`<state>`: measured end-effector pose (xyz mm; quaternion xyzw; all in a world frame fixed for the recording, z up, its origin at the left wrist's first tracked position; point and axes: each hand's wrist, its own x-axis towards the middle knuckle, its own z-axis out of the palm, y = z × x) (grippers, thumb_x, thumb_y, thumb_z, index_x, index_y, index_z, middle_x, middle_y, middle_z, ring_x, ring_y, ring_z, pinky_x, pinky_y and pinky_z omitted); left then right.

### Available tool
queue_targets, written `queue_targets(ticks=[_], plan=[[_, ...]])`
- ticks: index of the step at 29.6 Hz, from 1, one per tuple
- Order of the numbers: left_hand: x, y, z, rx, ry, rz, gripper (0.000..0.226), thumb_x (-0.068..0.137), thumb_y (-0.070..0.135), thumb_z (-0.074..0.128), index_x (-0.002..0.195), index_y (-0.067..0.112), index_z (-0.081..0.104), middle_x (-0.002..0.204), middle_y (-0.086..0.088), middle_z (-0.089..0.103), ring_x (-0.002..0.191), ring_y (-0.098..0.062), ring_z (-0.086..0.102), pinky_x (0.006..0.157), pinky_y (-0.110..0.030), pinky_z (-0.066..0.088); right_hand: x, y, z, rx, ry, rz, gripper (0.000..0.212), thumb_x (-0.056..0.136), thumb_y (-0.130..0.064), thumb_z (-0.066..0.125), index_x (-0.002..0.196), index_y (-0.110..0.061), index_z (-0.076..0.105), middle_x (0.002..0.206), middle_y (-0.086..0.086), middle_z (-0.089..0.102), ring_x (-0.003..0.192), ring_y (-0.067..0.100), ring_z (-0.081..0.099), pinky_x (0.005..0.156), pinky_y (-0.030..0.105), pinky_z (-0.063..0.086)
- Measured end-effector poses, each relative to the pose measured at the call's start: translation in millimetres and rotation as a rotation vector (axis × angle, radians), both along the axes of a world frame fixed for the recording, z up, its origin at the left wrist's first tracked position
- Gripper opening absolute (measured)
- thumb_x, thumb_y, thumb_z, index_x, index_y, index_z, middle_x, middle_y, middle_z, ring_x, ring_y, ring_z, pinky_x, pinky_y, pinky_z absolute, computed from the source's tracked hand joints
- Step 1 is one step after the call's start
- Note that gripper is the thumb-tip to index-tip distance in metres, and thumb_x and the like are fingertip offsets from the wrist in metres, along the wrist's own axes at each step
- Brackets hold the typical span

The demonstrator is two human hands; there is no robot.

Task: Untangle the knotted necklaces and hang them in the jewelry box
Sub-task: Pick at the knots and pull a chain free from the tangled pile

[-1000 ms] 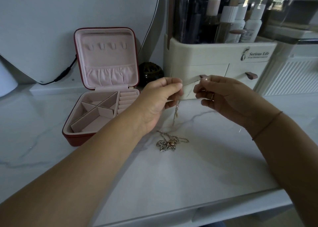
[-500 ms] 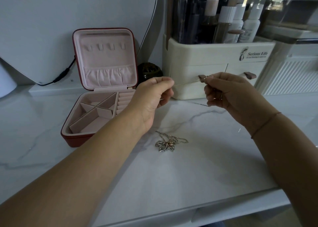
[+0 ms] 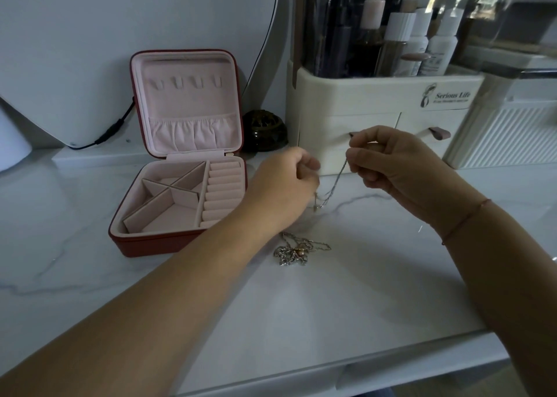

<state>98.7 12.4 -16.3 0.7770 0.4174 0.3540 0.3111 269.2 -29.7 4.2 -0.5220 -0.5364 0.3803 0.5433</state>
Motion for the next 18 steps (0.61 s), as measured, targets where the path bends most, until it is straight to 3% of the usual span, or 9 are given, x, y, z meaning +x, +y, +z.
queue_targets(ticks=[4, 8, 13, 18], plan=[[-0.9, -0.1, -0.8, 0.06, 0.029, 0.02, 0.01, 0.092, 0.022, 0.058, 0.093, 0.024, 0.067, 0.074, 0.014, 0.061, 0.064, 0.002, 0.054, 0.055, -0.007, 0.038, -2.8, -2.3, -0.8, -0.025, -0.072, 0.156, 0.015, 0.094, -0.001, 0.049, 0.088, -0.003, 0.063, 0.075, 0.006, 0.063, 0.061, 0.01, 0.049, 0.058, 0.019, 0.043], [0.1, -1.3, 3.4, -0.199, -0.182, -0.095, 0.013, 0.089, 0.017, 0.063, 0.1, 0.022, 0.069, 0.092, 0.007, 0.072, 0.088, -0.002, 0.065, 0.078, -0.01, 0.047, -3.8, -3.5, -2.4, -0.023, -0.132, 0.21, 0.022, 0.094, 0.003, 0.046, 0.093, -0.002, 0.068, 0.076, 0.015, 0.057, 0.069, 0.015, 0.051, 0.066, 0.022, 0.044], [-0.8, -4.3, 7.3, -0.399, -0.287, -0.15, 0.01, 0.088, 0.017, 0.064, 0.095, 0.02, 0.071, 0.082, 0.004, 0.075, 0.081, -0.002, 0.067, 0.069, -0.01, 0.044, 0.3, -0.6, -4.5, 0.026, -0.169, 0.125, 0.019, 0.091, 0.003, 0.053, 0.097, -0.01, 0.067, 0.076, 0.01, 0.06, 0.069, 0.017, 0.053, 0.068, 0.029, 0.044], [1.9, -3.8, 4.0, -0.396, -0.325, -0.14, 0.018, 0.081, 0.014, 0.073, 0.099, 0.014, 0.072, 0.089, 0.001, 0.074, 0.075, 0.005, 0.065, 0.064, -0.003, 0.043, -2.4, -2.1, -1.7, 0.044, -0.062, 0.181, 0.016, 0.087, 0.004, 0.057, 0.1, -0.004, 0.062, 0.078, 0.01, 0.06, 0.067, 0.015, 0.058, 0.063, 0.022, 0.048]])
